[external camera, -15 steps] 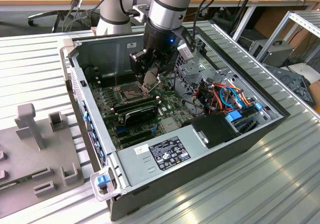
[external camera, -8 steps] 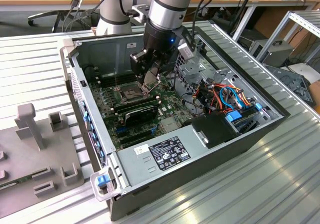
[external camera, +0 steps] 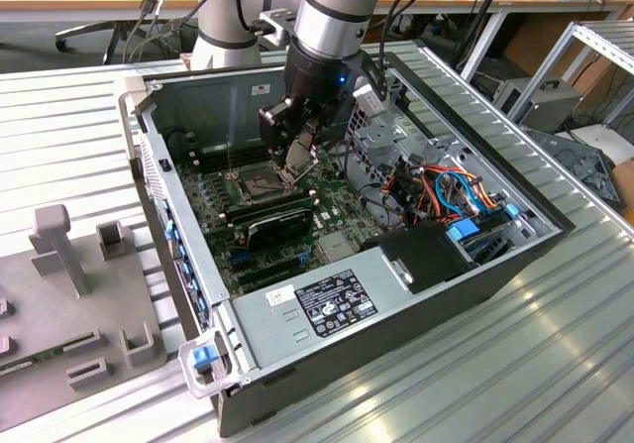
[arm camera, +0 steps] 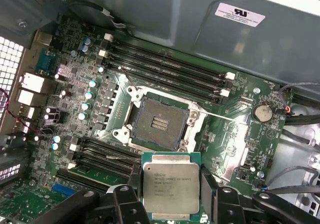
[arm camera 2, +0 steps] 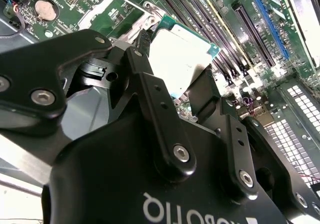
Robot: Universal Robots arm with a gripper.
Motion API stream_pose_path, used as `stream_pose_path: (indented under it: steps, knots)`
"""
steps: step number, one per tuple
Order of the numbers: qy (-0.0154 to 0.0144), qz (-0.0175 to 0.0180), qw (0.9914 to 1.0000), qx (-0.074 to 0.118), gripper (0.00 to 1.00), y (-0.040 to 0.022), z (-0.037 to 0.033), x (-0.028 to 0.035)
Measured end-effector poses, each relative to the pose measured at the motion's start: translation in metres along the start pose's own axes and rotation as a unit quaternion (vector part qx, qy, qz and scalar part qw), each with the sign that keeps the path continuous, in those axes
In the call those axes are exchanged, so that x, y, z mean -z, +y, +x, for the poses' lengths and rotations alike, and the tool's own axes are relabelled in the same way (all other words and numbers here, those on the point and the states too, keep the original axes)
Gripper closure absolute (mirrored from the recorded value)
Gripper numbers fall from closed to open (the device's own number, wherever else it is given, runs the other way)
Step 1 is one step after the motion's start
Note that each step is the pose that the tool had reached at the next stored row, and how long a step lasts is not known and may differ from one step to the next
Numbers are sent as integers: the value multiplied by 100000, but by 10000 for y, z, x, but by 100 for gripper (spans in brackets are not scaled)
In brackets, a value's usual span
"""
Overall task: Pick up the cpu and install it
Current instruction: 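Place the cpu into insertion slot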
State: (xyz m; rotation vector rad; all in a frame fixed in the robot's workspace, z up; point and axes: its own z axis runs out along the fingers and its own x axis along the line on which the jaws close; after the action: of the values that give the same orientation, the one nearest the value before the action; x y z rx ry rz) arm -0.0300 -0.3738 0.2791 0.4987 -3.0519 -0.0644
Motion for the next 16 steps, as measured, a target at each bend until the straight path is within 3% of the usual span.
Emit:
stream_pose_path:
  steps: [16]
  knots:
    - [186, 155, 99927, 3812, 45, 0, 0, 0]
